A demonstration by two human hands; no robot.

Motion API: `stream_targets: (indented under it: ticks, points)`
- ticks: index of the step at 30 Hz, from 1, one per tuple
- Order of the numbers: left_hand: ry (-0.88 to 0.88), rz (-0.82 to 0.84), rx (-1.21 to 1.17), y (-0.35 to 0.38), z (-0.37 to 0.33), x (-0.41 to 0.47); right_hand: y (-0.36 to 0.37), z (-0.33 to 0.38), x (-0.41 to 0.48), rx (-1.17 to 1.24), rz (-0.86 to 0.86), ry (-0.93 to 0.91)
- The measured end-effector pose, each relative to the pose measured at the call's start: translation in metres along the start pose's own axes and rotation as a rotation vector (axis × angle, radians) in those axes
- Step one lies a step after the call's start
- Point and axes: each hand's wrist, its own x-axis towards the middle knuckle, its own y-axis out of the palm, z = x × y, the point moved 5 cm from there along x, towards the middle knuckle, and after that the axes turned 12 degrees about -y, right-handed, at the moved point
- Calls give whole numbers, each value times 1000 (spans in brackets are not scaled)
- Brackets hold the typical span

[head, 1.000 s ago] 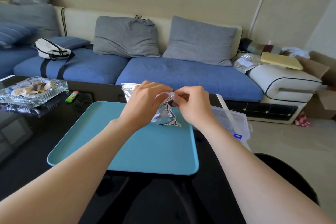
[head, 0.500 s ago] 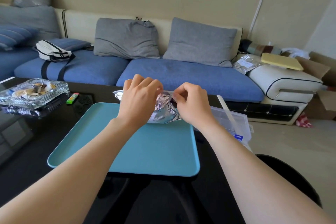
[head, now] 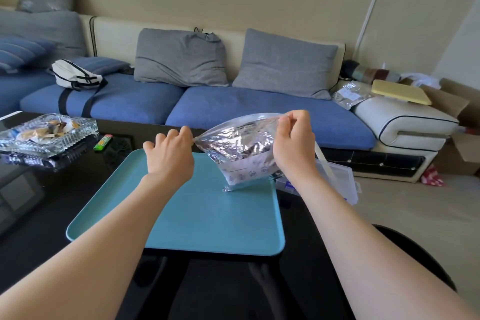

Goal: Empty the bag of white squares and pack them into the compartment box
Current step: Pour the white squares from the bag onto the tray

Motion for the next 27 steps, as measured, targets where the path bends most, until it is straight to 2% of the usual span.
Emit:
stream_targets:
  ticks: [3,10,16,21,25,27]
  points:
    - [52,34,-132,0,-9,-2,-4,1,-1,7,-77,0]
    - [356,93,-621,-28,-46,-24,-3,2,-2,1,-102,-26]
    - [506,211,-617,-24,-54,-30,1,7,-2,-13,-89,-59]
    - [364,254,-565,-19,-51,-26,10,7,-3,-7,-19,-15]
    - [114,289,-678,-17,-36,-18,12,-7,-9,-118,15,211]
    - [-21,367,-748,-5,-22,-12,15,-25,-18,-132,141,342]
